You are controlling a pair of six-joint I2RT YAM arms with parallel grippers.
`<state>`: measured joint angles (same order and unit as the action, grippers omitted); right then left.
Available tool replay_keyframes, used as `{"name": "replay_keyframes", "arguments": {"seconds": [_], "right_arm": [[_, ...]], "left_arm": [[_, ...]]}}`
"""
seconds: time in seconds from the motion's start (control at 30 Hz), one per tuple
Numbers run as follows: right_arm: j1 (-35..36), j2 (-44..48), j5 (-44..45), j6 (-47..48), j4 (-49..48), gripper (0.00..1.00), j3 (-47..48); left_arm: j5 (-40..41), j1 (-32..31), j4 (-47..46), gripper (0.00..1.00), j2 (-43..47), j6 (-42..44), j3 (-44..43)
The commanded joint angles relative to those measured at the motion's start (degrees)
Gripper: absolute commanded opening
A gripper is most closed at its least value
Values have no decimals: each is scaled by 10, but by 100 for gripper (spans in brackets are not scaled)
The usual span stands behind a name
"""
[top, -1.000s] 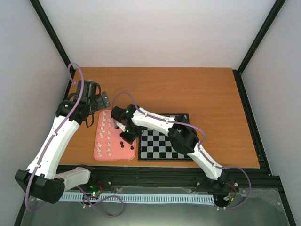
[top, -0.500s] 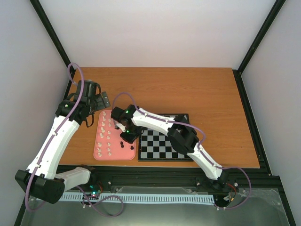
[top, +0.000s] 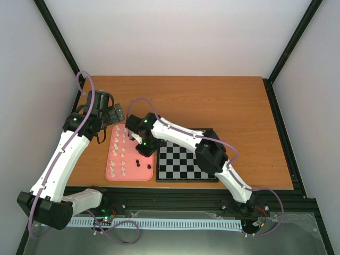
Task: Set up the chess pieces on the board
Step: Pick up the chess piece from the storage box, then place the chess piece on the chessboard.
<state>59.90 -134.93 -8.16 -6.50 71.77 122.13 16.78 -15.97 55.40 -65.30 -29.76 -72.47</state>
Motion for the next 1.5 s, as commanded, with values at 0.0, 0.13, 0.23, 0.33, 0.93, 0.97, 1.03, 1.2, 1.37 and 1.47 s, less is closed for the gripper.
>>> {"name": "replay_keyframes", "arguments": {"seconds": [0.0, 0.13, 0.23, 0.33, 0.93, 0.97, 1.03, 1.2, 1.37, 1.47], "right_arm": [[-15, 70, 24, -13, 31, 14, 18], [-39, 129, 37, -36, 22, 13, -62], [-59, 203, 49, -63, -5, 14, -163], [-79, 275, 62, -98, -29, 13, -271], [-132, 563, 74, -284, -101, 14, -647], [-138, 572, 73, -289, -107, 14, -661], [-151, 588, 65, -295, -119, 14, -684], [-183, 610, 39, -299, -151, 14, -729], [-196, 612, 37, -297, -160, 14, -747], [-206, 619, 42, -301, -166, 14, -761]], "left_arm": [[7, 2, 3, 100, 10, 4, -11], [5, 2, 2, 100, 9, 5, -10], [2, 2, -3, 100, 7, 5, -8], [-7, 2, -6, 100, 2, 5, -8], [-47, 2, -28, 100, -33, -2, 12], [-47, 2, -29, 100, -34, -4, 14], [-46, 2, -31, 100, -36, -5, 17], [-41, 2, -35, 100, -39, -2, 21], [-43, 2, -37, 100, -45, -3, 21], [-43, 2, -40, 100, -44, -6, 26]]}}
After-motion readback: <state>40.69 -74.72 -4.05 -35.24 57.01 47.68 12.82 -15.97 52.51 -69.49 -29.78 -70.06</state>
